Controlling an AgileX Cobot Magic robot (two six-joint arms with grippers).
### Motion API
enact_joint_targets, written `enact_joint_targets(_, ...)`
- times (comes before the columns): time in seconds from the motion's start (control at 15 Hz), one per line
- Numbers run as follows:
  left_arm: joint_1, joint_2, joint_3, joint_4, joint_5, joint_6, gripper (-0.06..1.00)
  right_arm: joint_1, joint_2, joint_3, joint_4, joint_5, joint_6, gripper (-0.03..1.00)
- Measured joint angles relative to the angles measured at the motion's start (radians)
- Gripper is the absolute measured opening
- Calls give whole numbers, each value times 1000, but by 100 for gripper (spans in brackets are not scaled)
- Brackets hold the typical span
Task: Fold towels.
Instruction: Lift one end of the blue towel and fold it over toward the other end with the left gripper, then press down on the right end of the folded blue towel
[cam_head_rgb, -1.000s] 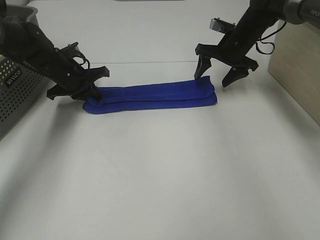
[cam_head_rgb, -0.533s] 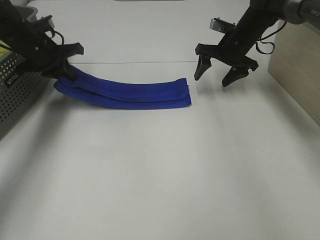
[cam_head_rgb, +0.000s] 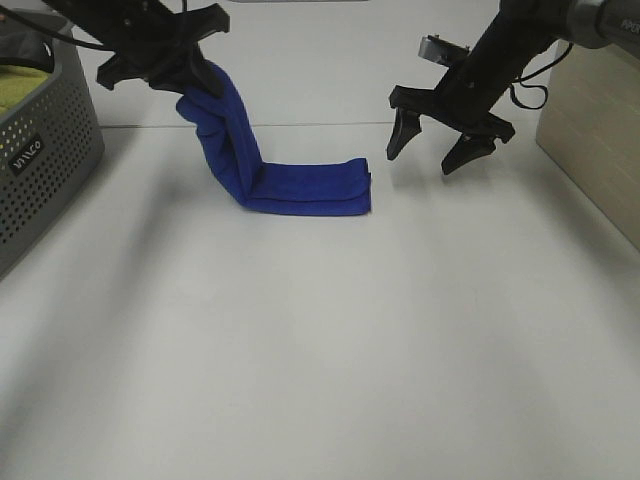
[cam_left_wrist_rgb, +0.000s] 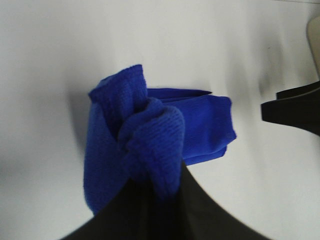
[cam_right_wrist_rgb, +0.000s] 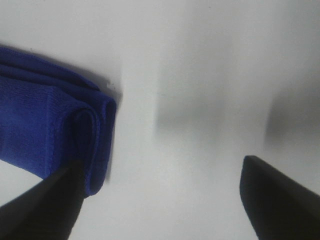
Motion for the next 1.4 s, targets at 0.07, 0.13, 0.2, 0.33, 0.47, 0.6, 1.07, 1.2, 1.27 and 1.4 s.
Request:
enact_joint_targets(0.07,-16,6,-4,-14,-15,-4,7,0,0,0,1,0,0,80)
enact_joint_targets(0.13,-44,24,-6,-41,-41,-5,7,0,0,0,3,0,0,80)
enact_joint_targets(0.2,-67,47,-6,-69,-67,-7,7,0,0,0,5,0,0,80)
enact_joint_targets(0.33,-108,101,-8,-128,-140,-7,7,0,0,0,8,3,0,80)
enact_joint_targets(0.47,-134,142,-9,-181,-219,-7,9,0,0,0,8,8,0,80)
enact_joint_targets(0.6,-163,179,-9,-229,-293,-7,23,0,0,0,8,10,0,80)
enact_joint_targets(1.07,-209,186,-9,-350,-344,-7,62,-1,0,0,41,11,0,80)
enact_joint_targets(1.2,-202,174,-9,-370,-349,-4,63,-1,-5,0,71,20,-2,80)
enact_joint_targets(1.27,-197,167,-9,-370,-351,4,64,-1,-16,0,93,28,-14,80)
enact_joint_targets(1.4,-136,101,-15,-334,-362,102,64,-1,-52,0,160,45,-57,80)
